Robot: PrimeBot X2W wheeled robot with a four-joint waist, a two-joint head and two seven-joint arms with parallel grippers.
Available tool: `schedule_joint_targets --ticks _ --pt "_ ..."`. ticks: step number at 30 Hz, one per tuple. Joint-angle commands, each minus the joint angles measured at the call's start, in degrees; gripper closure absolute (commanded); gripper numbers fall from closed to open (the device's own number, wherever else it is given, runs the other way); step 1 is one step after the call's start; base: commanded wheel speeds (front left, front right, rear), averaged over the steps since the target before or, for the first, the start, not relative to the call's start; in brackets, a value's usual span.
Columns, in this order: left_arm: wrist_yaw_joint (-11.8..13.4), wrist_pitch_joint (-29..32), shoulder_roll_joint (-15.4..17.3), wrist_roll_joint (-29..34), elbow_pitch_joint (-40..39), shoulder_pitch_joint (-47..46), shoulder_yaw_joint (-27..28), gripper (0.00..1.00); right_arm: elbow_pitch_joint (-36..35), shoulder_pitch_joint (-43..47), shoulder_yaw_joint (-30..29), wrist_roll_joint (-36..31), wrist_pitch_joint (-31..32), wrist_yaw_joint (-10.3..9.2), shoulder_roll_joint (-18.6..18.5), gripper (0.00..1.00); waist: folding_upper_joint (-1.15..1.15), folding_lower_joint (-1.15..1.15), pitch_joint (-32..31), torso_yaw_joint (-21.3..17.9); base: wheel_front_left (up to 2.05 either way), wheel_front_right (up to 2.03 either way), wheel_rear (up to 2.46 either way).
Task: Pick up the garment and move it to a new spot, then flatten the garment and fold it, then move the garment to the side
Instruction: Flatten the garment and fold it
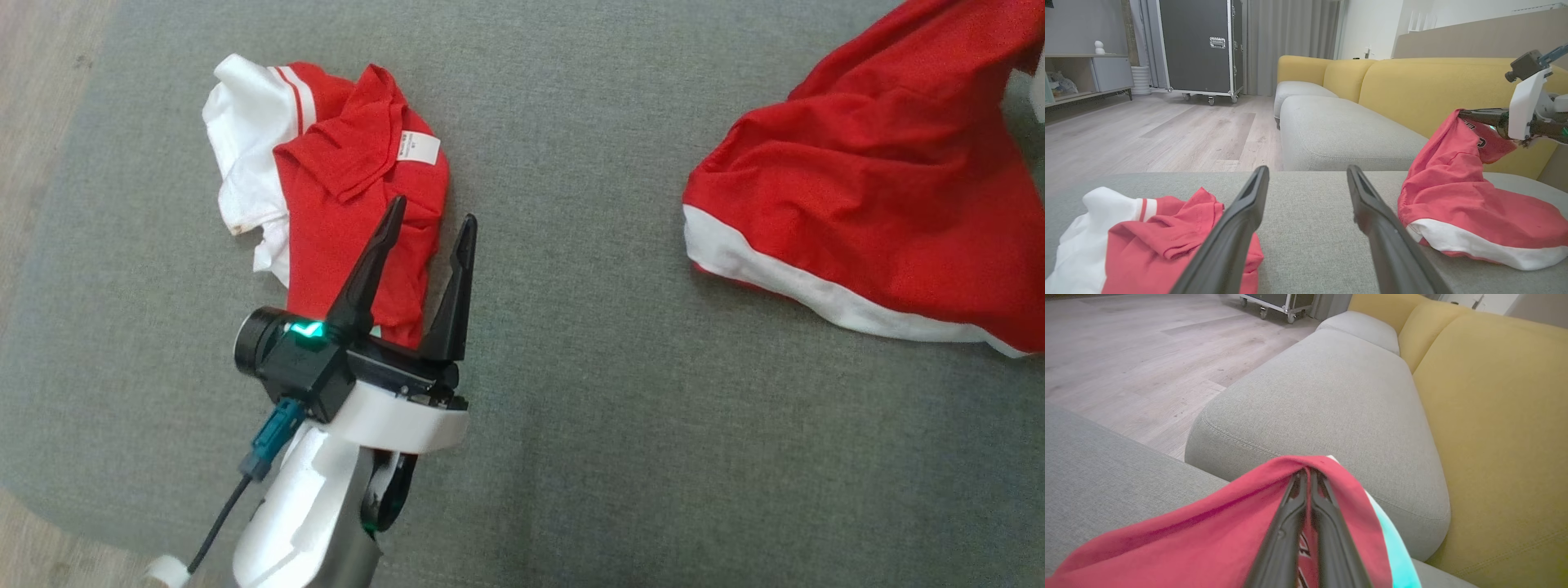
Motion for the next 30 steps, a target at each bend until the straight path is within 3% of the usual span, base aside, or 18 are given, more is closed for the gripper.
schedule_joint_targets --ticks 1,9,19,23,30 --pt "0.4 -0.3 0.3 -0.2 -2.1 -1.1 1.8 0.00 1.0 -1.6 -0.5 -2.3 -1.5 -0.04 1.3 0.00 0.00 0.00 -0.2 0.2 0.00 0.00 0.00" --pt "0.6 -0.3 0.3 0.5 -2.3 -0.7 3.2 0.00 3.9 -1.8 -1.9 -4.9 -4.3 -0.04 5.1 0.00 0.00 0.00 -1.3 -2.0 0.00 0.00 0.00" --pt "0.1 -0.3 0.3 1.7 -3.0 0.7 7.1 0.00 1.6 1.4 -2.3 0.9 -8.1 -0.04 10.5 0.00 0.00 0.00 -6.6 -9.7 0.00 0.00 0.00" --pt "0.0 -0.3 0.3 1.6 -3.3 2.1 8.7 0.00 -3.8 5.0 -3.5 4.4 -8.7 -0.04 11.8 0.00 0.00 0.00 -9.2 -13.0 0.00 0.00 0.00" --pt "-0.2 -0.3 0.3 2.0 -3.8 4.6 11.1 0.00 -23.5 19.4 -9.6 6.4 -8.7 -0.04 15.3 0.00 0.00 0.00 -12.5 -17.6 0.00 0.00 0.00"
